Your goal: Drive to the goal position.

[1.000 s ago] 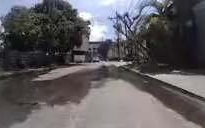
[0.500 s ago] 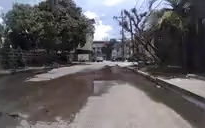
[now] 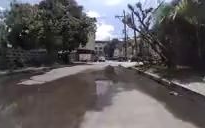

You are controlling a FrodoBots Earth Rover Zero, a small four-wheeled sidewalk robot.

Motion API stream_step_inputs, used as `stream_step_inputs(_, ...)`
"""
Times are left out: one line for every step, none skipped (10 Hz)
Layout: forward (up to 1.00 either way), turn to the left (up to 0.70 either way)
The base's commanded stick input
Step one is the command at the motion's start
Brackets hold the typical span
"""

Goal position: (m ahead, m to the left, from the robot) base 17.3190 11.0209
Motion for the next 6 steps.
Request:
stream_step_inputs(1.00,0.37)
stream_step_inputs(1.00,0.37)
stream_step_inputs(1.00,0.25)
stream_step_inputs(1.00,0.07)
stream_step_inputs(1.00,0.00)
stream_step_inputs(1.00,-0.01)
